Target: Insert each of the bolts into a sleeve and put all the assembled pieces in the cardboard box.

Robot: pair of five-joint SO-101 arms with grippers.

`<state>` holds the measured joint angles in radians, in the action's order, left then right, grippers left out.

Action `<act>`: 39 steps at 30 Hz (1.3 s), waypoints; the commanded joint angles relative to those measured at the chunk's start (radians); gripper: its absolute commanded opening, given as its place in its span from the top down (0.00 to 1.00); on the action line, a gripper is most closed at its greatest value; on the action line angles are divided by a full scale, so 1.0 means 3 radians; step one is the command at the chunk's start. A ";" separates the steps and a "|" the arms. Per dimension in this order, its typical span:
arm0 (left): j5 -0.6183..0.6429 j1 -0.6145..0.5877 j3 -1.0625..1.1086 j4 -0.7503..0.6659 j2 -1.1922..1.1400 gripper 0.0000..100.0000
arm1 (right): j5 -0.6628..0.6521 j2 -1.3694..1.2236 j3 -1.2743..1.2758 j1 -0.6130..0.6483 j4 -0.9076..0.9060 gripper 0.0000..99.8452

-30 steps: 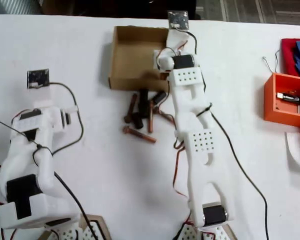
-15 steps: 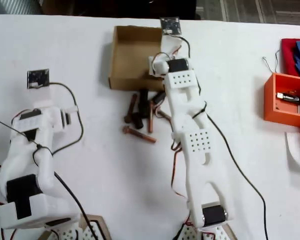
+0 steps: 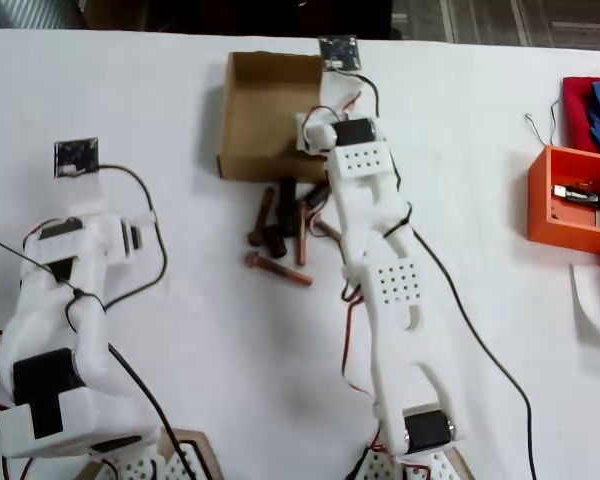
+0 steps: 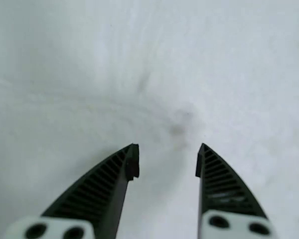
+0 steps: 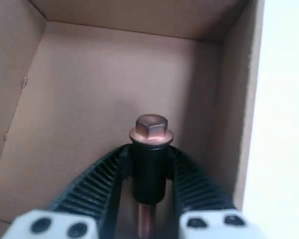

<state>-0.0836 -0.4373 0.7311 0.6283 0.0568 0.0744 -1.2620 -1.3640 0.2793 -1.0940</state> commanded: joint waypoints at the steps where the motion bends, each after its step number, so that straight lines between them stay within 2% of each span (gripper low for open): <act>1: -0.0015 0.0031 -0.0013 -0.0041 0.0026 0.79 | -0.0005 0.0069 -0.0066 -0.0003 0.0079 0.92; 33: -0.0015 0.0031 -0.0013 -0.0041 0.0026 0.79 | -0.0015 -0.0028 -0.0077 -0.0013 0.0120 0.92; 38: -0.0015 0.0031 -0.0013 -0.0041 0.0026 0.79 | -0.0031 -0.0018 -0.0087 -0.0018 0.0110 0.99; 39: -0.0015 0.0031 -0.0013 -0.0041 0.0026 0.79 | -0.0031 0.0003 -0.0087 -0.0018 0.0105 0.98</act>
<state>-0.0836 -0.4373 0.7311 0.6283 0.0568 0.0729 -1.2850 -1.3640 0.2793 -1.0771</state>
